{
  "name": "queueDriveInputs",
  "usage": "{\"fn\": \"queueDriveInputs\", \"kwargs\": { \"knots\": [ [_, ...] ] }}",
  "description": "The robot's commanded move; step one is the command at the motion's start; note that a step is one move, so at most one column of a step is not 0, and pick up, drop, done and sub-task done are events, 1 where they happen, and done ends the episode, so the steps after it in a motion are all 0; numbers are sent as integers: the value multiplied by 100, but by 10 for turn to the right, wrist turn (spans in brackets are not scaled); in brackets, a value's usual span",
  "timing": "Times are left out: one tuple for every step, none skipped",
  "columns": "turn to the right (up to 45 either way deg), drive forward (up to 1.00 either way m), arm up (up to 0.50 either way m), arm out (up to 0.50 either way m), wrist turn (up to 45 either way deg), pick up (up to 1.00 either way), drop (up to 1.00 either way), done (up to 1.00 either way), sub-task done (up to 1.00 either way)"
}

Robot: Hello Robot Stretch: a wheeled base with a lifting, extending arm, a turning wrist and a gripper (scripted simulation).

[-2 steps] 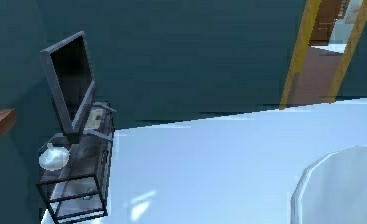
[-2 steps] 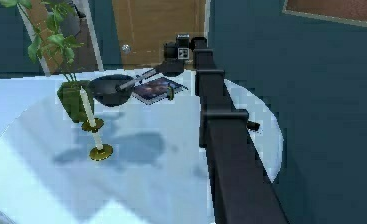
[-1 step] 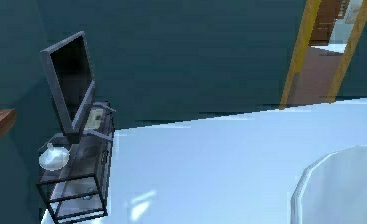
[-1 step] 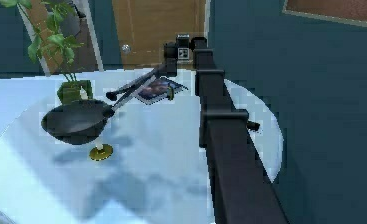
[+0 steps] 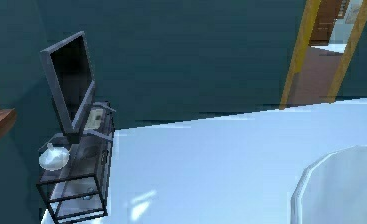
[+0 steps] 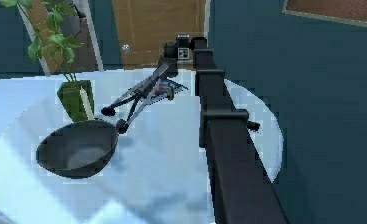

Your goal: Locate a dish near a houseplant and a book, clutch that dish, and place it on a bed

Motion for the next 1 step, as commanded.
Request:
{"fn": "queueDriveInputs", "kwargs": {
  "knots": [
    [0,0,0,-48,0,0,0,0,0]
  ]
}}
